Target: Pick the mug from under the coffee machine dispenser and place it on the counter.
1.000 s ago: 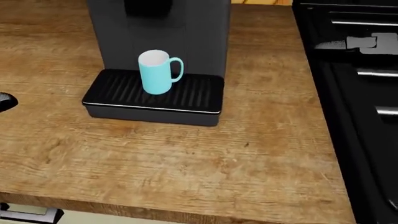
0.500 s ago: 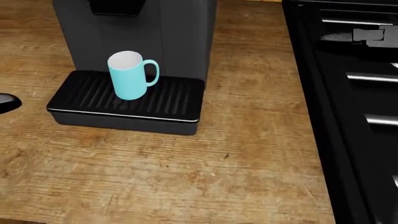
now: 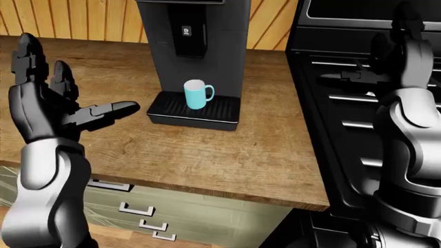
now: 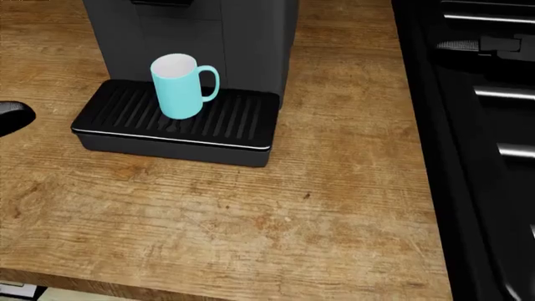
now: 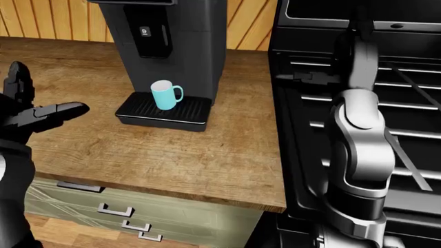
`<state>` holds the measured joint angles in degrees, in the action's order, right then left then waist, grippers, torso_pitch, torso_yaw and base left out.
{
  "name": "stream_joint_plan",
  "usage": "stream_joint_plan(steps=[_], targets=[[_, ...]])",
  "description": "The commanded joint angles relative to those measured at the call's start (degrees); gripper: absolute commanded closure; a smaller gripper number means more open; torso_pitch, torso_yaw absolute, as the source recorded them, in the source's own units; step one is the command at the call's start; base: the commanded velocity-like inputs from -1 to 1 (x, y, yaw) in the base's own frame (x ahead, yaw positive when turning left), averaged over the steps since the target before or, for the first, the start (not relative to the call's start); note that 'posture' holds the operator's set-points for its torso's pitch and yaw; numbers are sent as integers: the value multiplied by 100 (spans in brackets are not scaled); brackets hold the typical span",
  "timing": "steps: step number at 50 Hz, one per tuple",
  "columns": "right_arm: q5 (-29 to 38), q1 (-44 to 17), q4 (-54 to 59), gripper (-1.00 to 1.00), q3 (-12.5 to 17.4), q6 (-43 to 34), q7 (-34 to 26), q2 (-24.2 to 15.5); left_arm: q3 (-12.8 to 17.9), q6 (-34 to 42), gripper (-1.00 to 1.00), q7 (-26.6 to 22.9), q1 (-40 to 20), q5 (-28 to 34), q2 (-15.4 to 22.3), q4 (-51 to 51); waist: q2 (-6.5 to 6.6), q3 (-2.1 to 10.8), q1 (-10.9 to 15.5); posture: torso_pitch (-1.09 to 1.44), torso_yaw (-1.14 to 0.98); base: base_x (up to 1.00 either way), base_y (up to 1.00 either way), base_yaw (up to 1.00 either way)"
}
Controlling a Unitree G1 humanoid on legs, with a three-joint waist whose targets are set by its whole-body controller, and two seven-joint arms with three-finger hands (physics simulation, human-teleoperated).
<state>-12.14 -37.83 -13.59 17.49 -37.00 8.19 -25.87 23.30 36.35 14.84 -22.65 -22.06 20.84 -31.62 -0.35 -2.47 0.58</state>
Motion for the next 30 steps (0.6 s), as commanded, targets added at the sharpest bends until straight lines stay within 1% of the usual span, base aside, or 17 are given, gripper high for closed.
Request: stream_joint_plan(steps=[1, 2, 3, 4, 8, 10, 15, 16, 17, 19, 22, 25, 27, 28, 30], targets=[[21, -162, -162, -100, 65, 162, 2, -103, 25, 157, -100, 249, -210, -88, 71, -187, 9, 121, -6, 0, 0, 0, 0, 0], [30, -164, -150, -100, 64, 173, -1, -108, 33, 353, -100, 386, -280, -159, 79, -268, 12, 124, -10, 0, 0, 0, 0, 0], [35, -162, -147, -100, 64, 177, -1, -107, 14, 395, -100, 441, -300, -172, 88, -302, 16, 129, -14, 0, 0, 0, 0, 0], [42, -155, -145, -100, 65, 186, 2, -103, -51, 501, -100, 546, -322, -160, 73, -356, 19, 130, -17, 0, 0, 0, 0, 0], [62, -150, -123, -100, 69, 193, 1, -109, -193, 784, -100, 725, -407, -201, -14, -613, 16, 128, -29, 0, 0, 0, 0, 0], [92, -143, -94, -100, 61, 215, 3, -108, -351, 748, -100, 869, -385, -62, -169, -575, 10, 126, -31, 0, 0, 0, 0, 0], [139, -131, -80, -100, 60, 209, -1, -107, -574, 786, -100, 1029, -322, 186, -423, -649, 1, 143, -32, 0, 0, 0, 0, 0], [142, -127, -94, -100, 62, 201, -3, -104, -691, 814, -100, 1067, -285, 376, -422, -681, -2, 146, -34, 0, 0, 0, 0, 0], [146, -125, -100, -100, 62, 198, -7, -103, -746, 821, -100, 1039, -264, 503, -447, -704, -5, 147, -35, 0, 0, 0, 0, 0], [154, -117, -112, -100, 62, 194, -15, -97, -845, 870, -100, 1109, -218, 632, -673, -727, -19, 147, -37, 0, 0, 0, 0, 0], [155, -114, -126, -100, 72, 188, -23, -97, -888, 912, -100, 1219, -249, 800, -852, -681, -36, 148, -33, 0, 0, 0, 0, 0], [166, -109, -109, -100, 70, 209, -26, -95, -1001, 964, -100, 1310, -246, 995, -956, -622, -43, 152, -33, 0, 0, 0, 0, 0], [168, -113, -114, -100, 69, 205, -28, -96, -1142, 986, -100, 1407, -201, 1175, -1079, -635, -47, 156, -33, 0, 0, 0, 0, 0], [168, -115, -113, -100, 71, 205, -28, -97, -1124, 994, -100, 1487, -203, 1210, -1171, -647, -51, 156, -33, 0, 0, 0, 0, 0], [171, -113, -120, -100, 73, 205, -33, -101, -1239, 949, -100, 1555, -164, 1395, -1237, -611, -58, 158, -32, 0, 0, 0, 0, 0]])
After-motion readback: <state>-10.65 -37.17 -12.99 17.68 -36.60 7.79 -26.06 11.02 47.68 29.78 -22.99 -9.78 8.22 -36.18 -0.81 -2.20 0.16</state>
